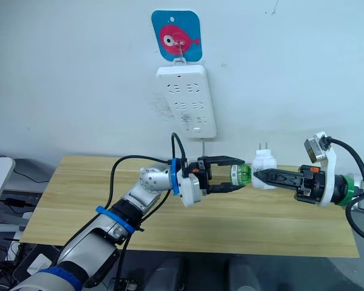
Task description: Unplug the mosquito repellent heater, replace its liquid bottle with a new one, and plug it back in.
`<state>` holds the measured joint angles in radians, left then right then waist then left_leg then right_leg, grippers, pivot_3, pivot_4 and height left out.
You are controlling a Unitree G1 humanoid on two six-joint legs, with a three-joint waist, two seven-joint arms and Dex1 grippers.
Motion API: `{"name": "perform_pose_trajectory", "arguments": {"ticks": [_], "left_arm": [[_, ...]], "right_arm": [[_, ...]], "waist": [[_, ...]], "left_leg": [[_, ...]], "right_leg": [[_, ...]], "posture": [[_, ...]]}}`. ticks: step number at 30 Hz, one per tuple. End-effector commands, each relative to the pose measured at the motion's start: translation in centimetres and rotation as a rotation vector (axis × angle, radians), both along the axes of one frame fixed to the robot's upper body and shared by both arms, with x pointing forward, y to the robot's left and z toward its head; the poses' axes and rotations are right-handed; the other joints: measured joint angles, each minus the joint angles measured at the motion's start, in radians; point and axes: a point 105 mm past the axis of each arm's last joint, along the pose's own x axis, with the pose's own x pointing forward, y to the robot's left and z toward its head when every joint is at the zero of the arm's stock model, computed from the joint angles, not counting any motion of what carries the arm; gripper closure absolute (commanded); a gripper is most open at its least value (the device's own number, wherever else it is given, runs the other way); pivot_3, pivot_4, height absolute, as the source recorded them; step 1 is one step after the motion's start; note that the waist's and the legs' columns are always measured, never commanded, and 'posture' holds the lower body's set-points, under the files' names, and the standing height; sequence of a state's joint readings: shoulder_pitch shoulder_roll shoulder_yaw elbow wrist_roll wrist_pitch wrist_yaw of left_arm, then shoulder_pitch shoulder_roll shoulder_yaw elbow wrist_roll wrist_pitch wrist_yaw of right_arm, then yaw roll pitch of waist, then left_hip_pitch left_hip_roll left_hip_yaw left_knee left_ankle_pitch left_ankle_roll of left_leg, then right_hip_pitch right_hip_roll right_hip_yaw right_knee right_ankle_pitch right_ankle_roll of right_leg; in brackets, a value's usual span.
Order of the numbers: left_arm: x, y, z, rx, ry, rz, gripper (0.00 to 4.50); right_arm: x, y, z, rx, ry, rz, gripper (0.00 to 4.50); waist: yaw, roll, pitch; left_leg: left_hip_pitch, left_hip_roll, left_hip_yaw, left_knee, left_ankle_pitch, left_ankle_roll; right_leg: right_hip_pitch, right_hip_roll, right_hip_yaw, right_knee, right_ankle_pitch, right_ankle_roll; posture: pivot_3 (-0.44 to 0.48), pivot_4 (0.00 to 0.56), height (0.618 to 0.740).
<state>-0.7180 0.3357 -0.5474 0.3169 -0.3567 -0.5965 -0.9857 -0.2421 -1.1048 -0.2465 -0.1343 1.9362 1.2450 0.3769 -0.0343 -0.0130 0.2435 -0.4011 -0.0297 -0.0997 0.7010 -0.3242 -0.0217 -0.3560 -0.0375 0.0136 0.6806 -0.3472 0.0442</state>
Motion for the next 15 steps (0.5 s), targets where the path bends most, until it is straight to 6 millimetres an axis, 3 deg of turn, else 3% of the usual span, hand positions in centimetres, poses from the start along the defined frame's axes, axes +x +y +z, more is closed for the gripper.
{"name": "perform_pose_trajectory", "arguments": {"ticks": [1,6,10,15], "left_arm": [[-0.4,0.3,3.4,0.017,0.429,-0.148,2.22],[-0.4,2.1,4.5,0.197,1.159,-0.314,2.22],[-0.5,3.0,4.3,0.257,1.416,-0.384,2.22],[-1.3,4.3,3.3,0.301,1.529,-0.409,2.22]], "right_arm": [[-0.4,0.2,0.3,-0.039,-0.028,0.041,1.51],[-0.2,0.0,0.6,-0.043,-0.045,0.056,1.51],[-0.3,0.1,0.9,-0.048,-0.052,0.078,1.51],[-0.4,0.0,1.1,-0.051,-0.053,0.086,1.51]], "waist": [[0.0,0.001,0.0],[-0.002,0.001,0.0],[-0.01,0.001,0.0],[-0.016,0.001,0.0]], "left_leg": [[0.0,0.0,-0.001,0.0,0.0,0.0],[0.0,0.0,-0.002,0.0,0.0,0.0],[0.0,0.0,-0.003,0.0,0.0,0.0],[0.001,-0.001,-0.001,0.0,0.0,0.0]], "right_leg": [[0.0,0.0,0.0,0.0,0.0,0.0],[0.001,0.001,-0.002,0.0,0.0,0.0],[0.001,0.002,-0.003,0.0,0.0,0.0],[0.0,0.002,-0.002,0.001,0.0,0.0]], "posture": [[-0.084,0.233,0.74],[-0.074,0.234,0.74],[-0.078,0.234,0.74],[-0.078,0.234,0.74]]}}
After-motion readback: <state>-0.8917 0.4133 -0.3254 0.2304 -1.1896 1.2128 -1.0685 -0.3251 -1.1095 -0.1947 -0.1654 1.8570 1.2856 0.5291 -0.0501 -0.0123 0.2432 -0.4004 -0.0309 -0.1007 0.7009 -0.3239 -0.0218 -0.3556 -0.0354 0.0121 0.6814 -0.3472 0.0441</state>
